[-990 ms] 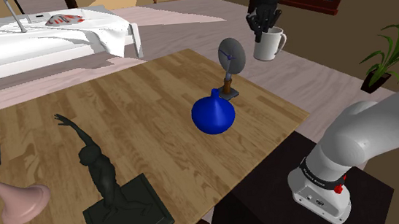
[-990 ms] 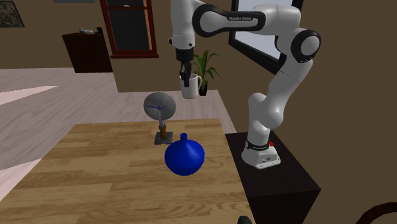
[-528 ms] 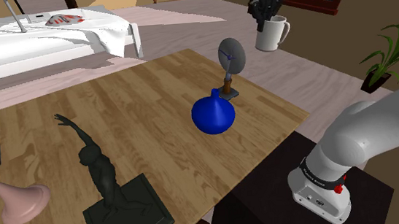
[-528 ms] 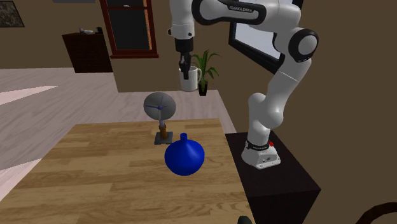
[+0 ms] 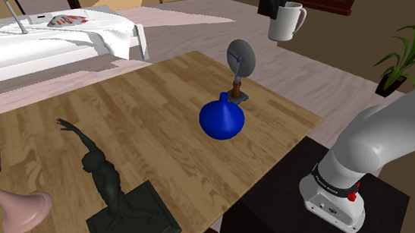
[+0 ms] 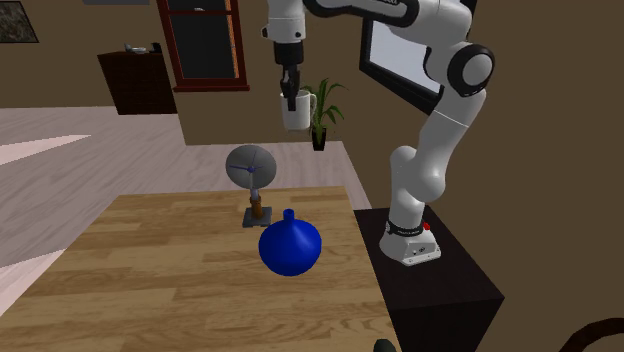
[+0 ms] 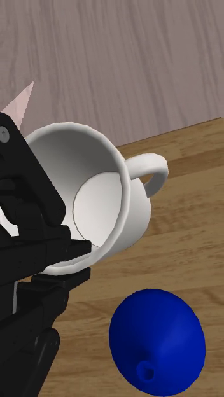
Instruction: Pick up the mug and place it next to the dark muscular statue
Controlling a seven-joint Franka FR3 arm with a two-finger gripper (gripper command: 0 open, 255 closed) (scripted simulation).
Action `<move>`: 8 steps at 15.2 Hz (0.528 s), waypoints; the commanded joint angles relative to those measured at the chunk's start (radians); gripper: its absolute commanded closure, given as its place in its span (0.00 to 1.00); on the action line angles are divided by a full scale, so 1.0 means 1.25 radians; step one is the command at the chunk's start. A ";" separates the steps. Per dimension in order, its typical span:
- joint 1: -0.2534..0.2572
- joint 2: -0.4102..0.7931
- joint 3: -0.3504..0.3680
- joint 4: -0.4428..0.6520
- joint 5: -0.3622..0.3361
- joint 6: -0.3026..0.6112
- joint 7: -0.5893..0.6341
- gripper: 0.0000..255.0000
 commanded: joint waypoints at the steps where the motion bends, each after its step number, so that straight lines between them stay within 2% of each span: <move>1: 0.000 0.010 0.001 0.034 0.000 -0.024 -0.001 1.00; 8: 0.000 0.058 0.002 0.163 -0.001 -0.105 -0.007 1.00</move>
